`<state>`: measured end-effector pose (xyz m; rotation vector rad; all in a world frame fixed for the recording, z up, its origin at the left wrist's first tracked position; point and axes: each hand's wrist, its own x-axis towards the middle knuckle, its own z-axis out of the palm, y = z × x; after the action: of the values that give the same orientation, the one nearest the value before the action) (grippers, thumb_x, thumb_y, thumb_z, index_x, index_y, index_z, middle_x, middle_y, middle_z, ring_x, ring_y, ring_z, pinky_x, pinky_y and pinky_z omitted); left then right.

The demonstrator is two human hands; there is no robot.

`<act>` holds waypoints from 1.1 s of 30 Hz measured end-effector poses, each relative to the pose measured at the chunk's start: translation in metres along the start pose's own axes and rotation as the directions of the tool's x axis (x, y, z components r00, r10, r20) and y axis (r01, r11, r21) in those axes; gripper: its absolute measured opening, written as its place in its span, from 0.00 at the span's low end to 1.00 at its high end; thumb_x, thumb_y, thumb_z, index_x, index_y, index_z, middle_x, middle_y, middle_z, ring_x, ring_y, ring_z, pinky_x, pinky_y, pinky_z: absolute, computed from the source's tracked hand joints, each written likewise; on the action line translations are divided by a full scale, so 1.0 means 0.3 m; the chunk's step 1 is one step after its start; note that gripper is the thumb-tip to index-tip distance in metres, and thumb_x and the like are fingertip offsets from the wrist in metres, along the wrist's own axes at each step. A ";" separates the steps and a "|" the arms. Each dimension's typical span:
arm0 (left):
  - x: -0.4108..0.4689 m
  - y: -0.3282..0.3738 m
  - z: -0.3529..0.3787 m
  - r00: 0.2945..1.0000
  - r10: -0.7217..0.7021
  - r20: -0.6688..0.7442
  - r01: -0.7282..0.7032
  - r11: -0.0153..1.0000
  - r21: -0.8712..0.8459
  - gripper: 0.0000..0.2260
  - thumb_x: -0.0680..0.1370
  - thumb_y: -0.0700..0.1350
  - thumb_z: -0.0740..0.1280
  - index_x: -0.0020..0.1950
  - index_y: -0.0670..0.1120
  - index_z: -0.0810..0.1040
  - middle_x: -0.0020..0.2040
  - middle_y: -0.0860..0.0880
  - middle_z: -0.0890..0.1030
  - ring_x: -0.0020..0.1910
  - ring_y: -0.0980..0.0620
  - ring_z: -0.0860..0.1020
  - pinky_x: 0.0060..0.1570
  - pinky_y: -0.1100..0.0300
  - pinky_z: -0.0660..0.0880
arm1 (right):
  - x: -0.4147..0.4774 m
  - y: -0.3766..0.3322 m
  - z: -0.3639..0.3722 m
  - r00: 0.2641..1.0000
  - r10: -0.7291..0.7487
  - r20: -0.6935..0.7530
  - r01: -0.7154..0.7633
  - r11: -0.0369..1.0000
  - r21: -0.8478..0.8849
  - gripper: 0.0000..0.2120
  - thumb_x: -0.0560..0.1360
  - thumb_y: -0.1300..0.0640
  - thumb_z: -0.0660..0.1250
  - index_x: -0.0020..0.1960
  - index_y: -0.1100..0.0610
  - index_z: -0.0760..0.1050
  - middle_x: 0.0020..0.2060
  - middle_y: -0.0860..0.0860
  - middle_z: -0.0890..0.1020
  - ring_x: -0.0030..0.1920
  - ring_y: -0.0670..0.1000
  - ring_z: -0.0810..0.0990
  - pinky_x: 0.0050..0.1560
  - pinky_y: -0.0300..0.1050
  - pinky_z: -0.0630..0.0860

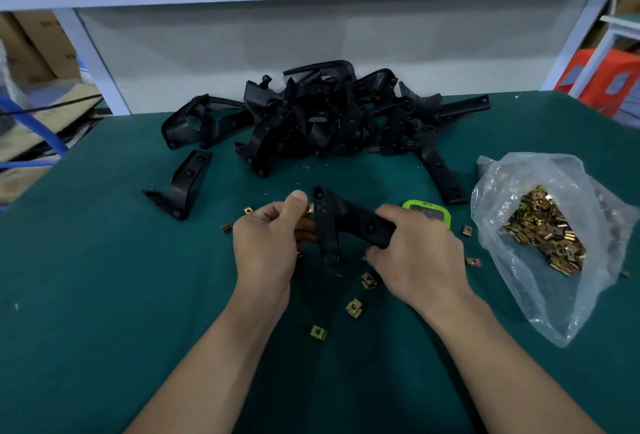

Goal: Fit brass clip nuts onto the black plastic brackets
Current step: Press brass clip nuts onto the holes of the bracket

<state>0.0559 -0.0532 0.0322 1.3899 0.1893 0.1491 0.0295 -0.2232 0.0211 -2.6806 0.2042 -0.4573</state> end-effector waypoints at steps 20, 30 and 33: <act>0.005 -0.028 0.003 0.997 0.052 -0.062 -0.046 0.994 0.094 0.14 0.79 0.51 0.72 0.33 0.54 0.85 0.34 0.49 0.86 0.31 0.55 0.83 0.30 0.67 0.75 | -0.003 -0.013 -0.008 0.999 0.039 0.033 -0.040 0.999 0.002 0.09 0.66 0.52 0.73 0.43 0.47 0.75 0.28 0.43 0.74 0.30 0.43 0.71 0.29 0.40 0.60; 0.000 -0.040 -0.001 0.981 0.143 -0.128 -0.110 0.966 0.234 0.14 0.78 0.57 0.72 0.36 0.52 0.83 0.29 0.48 0.82 0.29 0.43 0.79 0.33 0.48 0.80 | -0.009 -0.020 -0.031 0.995 -0.013 0.103 0.014 1.000 -0.008 0.08 0.70 0.53 0.72 0.47 0.46 0.76 0.31 0.43 0.76 0.34 0.52 0.74 0.31 0.44 0.63; -0.015 -0.047 0.001 0.971 0.198 -0.137 -0.154 0.947 0.281 0.17 0.78 0.58 0.72 0.33 0.49 0.81 0.23 0.54 0.74 0.22 0.57 0.70 0.23 0.62 0.69 | -0.021 -0.033 -0.035 0.997 -0.021 0.071 0.022 1.000 -0.014 0.08 0.71 0.54 0.72 0.48 0.47 0.75 0.31 0.43 0.76 0.34 0.53 0.74 0.34 0.46 0.65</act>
<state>0.0515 -0.0569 0.0184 1.6664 0.2269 0.4003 0.0208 -0.2168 0.0327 -2.7102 0.1590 -0.3682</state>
